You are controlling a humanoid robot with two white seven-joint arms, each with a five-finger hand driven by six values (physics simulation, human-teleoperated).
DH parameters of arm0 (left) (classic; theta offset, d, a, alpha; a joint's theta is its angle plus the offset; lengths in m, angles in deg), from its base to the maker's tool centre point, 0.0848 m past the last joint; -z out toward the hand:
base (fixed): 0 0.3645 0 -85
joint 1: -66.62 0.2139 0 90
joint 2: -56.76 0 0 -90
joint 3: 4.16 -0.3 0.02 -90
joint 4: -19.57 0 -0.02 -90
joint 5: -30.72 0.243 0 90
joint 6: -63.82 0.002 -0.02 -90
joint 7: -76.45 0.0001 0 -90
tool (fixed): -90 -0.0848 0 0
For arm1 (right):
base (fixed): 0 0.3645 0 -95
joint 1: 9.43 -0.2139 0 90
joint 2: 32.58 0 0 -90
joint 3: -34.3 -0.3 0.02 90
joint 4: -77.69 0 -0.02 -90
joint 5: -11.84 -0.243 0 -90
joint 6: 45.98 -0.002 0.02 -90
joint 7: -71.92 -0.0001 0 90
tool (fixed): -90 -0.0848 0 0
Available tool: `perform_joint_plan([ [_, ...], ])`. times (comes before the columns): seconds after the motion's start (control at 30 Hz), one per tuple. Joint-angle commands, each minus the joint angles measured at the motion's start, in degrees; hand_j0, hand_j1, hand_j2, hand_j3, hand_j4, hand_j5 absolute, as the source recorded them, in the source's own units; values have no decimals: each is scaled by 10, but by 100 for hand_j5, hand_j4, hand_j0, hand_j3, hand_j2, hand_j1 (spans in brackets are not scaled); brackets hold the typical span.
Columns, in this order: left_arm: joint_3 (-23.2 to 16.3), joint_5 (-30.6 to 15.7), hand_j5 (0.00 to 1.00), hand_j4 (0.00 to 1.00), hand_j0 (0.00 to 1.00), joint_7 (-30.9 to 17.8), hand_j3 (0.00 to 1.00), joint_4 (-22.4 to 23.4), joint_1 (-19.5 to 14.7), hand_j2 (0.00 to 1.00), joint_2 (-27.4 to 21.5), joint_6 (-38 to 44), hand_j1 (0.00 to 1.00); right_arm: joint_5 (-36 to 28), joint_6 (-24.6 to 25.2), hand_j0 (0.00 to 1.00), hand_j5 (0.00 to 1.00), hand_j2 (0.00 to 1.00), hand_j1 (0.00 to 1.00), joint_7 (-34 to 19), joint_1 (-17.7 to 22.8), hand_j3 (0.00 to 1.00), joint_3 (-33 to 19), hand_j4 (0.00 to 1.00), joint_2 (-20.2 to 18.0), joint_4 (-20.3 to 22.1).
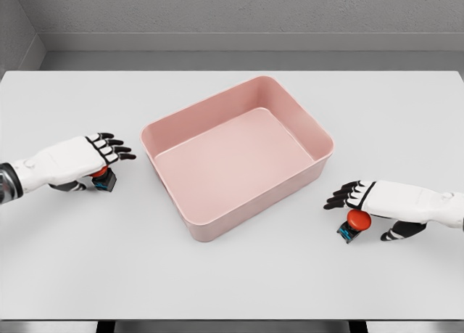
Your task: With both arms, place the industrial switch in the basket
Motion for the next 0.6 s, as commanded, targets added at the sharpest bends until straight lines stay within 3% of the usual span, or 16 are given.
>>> perform_joint_plan([
  [0.0,-7,-2,100,100,100,0,100,-1,0,100,0,1,100,-4,1,100,100,100,100,8,0,100,1,100,-1,0],
  [0.17,-7,-3,100,100,100,0,100,0,1,100,-1,1,100,-4,1,100,100,100,100,16,-5,100,0,100,-1,0],
  [0.3,-7,-4,75,75,75,0,75,3,1,75,-5,1,75,-4,1,100,100,100,100,22,-6,100,0,100,1,0],
  [0.33,-6,-7,57,57,57,1,57,4,1,57,-6,1,57,-4,1,100,100,100,100,24,-5,100,1,100,5,0],
  [0.57,-7,-8,56,56,56,2,56,4,1,56,-4,1,56,-4,1,100,100,100,100,25,0,100,6,100,16,0],
])
